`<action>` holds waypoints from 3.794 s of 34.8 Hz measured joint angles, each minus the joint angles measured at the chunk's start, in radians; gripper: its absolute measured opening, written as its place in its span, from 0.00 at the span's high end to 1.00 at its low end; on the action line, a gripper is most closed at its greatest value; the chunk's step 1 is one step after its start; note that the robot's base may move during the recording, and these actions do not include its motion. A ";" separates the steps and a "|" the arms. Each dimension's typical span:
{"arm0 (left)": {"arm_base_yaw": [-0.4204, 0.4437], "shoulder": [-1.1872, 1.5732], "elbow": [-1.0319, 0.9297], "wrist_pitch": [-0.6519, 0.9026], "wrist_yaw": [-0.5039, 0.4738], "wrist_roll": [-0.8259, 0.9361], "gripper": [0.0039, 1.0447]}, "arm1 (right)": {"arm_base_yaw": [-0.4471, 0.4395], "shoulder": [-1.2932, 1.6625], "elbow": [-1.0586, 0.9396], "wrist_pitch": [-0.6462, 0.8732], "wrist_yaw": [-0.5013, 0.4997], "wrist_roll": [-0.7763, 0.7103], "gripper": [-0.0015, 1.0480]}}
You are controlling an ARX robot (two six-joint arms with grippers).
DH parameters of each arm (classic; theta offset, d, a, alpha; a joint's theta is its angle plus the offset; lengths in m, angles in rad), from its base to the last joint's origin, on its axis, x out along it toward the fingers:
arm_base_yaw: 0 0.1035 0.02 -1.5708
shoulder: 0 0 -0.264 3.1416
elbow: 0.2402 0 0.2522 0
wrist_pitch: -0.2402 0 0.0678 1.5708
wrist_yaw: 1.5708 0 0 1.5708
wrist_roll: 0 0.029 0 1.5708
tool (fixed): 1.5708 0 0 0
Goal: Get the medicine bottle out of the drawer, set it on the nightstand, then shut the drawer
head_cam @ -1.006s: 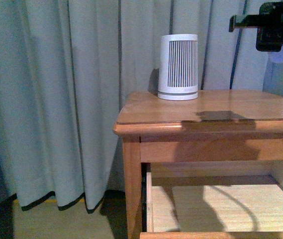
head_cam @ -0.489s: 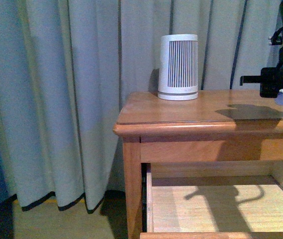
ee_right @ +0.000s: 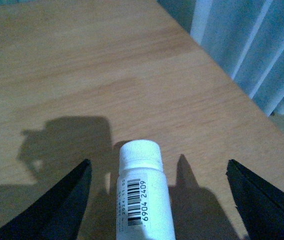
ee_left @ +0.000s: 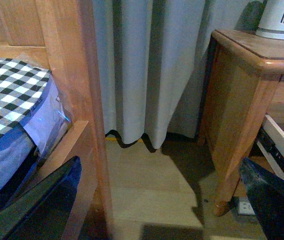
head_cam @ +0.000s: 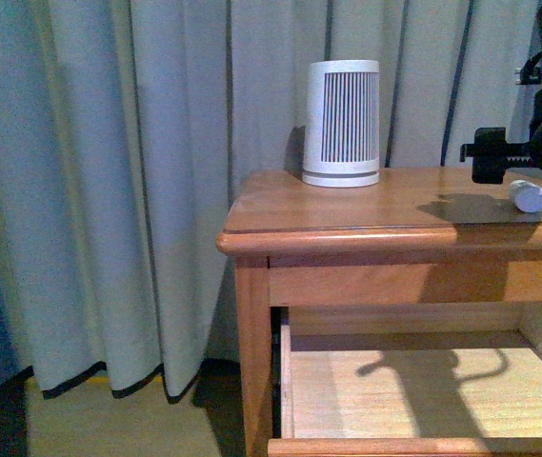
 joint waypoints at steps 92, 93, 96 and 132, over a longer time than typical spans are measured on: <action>0.000 0.000 0.000 0.000 0.000 0.000 0.06 | 0.017 -0.248 -0.929 0.520 -0.066 0.025 0.07; 0.000 0.000 0.000 0.000 0.000 0.000 0.06 | 0.022 -0.286 -0.959 0.522 -0.061 0.029 0.07; 0.000 0.000 0.000 0.000 0.000 0.000 0.06 | 0.040 -0.482 -1.083 0.527 -0.034 0.042 0.07; 0.000 0.000 0.000 0.000 0.000 0.000 0.06 | 0.009 -1.935 -1.541 -0.003 -0.354 -0.155 0.28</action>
